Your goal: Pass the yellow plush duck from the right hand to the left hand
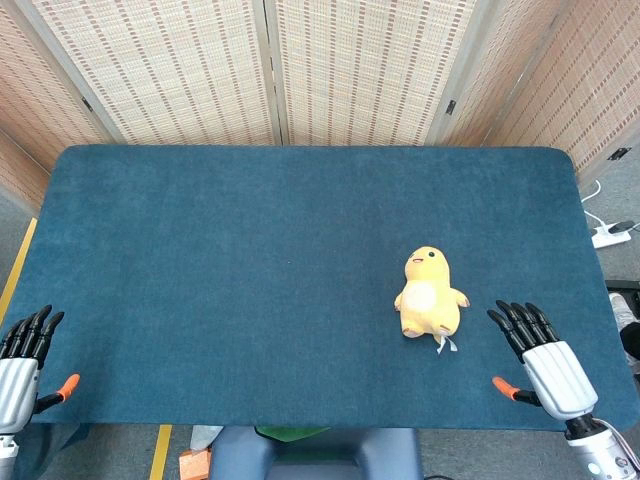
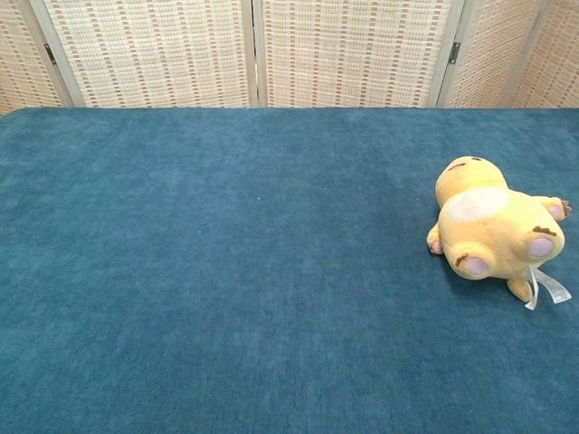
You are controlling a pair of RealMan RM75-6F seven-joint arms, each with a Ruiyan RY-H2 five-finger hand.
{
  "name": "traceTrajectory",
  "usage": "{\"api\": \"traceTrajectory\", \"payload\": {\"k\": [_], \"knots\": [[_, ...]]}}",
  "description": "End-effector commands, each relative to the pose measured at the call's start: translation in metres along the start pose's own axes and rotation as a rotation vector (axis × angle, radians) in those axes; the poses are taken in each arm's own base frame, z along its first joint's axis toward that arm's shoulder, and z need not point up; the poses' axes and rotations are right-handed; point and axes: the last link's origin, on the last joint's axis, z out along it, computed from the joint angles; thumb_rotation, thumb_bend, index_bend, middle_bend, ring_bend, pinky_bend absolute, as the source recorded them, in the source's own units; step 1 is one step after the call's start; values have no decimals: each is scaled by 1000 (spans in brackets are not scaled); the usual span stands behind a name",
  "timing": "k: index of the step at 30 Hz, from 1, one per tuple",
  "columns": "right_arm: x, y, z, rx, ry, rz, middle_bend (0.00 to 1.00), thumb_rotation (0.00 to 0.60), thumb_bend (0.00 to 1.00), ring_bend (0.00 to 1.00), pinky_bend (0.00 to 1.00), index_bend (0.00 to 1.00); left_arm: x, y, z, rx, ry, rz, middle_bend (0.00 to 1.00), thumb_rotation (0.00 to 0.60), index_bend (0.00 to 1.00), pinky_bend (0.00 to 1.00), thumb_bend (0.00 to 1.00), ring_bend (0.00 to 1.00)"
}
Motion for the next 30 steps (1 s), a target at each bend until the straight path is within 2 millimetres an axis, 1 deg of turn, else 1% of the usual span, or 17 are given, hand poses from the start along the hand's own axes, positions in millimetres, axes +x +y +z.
{"api": "traceTrajectory", "payload": {"k": [1, 4, 7, 8, 11, 14, 16, 18, 20, 21, 22, 23, 24, 25, 27, 28, 30], "knots": [[-8, -4, 9, 25, -32, -12, 0, 600, 117, 0, 0, 0, -1, 0, 1, -1, -4, 1, 0, 600, 0, 94, 242, 0], [-19, -11, 30, 62, -76, -5, 0, 600, 117, 0, 0, 0, -2, 1, 2, -2, -8, 1, 0, 600, 0, 94, 242, 0], [-27, -19, 61, 93, -120, 1, 0, 600, 117, 0, 0, 0, -2, 2, 3, -5, -15, 3, 0, 600, 0, 94, 244, 0], [-29, -23, 75, 105, -141, -1, 0, 600, 117, 0, 0, 0, -3, 2, 4, -7, -16, 3, 0, 600, 0, 94, 243, 0], [-36, -29, 103, 109, -197, -2, 0, 600, 121, 0, 0, 0, -3, 2, 6, -8, -19, 4, 0, 600, 0, 94, 243, 0], [-38, -30, 110, 106, -210, -12, 0, 600, 124, 0, 0, 0, -3, 2, 6, -8, -20, 3, 0, 600, 0, 94, 243, 0], [-44, -32, 125, 94, -235, -47, 0, 600, 126, 0, 0, 0, -4, 1, 7, -6, -27, 3, 0, 600, 0, 94, 243, 0], [-58, -34, 144, 74, -297, -85, 0, 600, 144, 0, 0, 0, -5, -1, 7, 3, -44, 2, 0, 600, 0, 94, 243, 0], [-64, -34, 154, 55, -308, -141, 0, 600, 178, 0, 13, 0, -5, -3, 8, 9, -47, -1, 0, 600, 0, 94, 243, 0], [-66, -34, 156, 45, -304, -172, 2, 600, 190, 0, 41, 0, -5, -3, 8, 11, -46, -2, 0, 600, 0, 94, 243, 0], [-69, -32, 157, 33, -305, -198, 22, 600, 203, 0, 93, 0, -5, -3, 8, 13, -45, -3, 0, 600, 0, 94, 243, 0], [-72, -30, 157, 14, -314, -225, 60, 600, 212, 0, 166, 0, -4, -4, 7, 16, -44, -4, 0, 600, 0, 94, 243, 0], [-74, -29, 156, -1, -323, -241, 87, 600, 215, 1, 199, 0, -4, -4, 7, 18, -43, -5, 0, 600, 0, 94, 244, 0], [-75, -28, 156, -13, -330, -254, 138, 600, 223, 25, 252, 19, -4, -5, 8, 20, -44, -4, 0, 600, 0, 94, 244, 0], [-78, -27, 158, -32, -334, -276, 245, 600, 257, 141, 387, 108, -5, -5, 8, 22, -49, -2, 0, 600, 0, 94, 243, 0], [-79, -28, 160, -38, -327, -280, 336, 600, 301, 242, 496, 205, -5, -5, 8, 22, -52, -2, 0, 600, 0, 94, 244, 0], [-78, -34, 165, -26, -274, -301, 551, 600, 427, 462, 728, 451, -6, -4, 9, 19, -56, 0, 0, 600, 0, 94, 244, 0]]}}
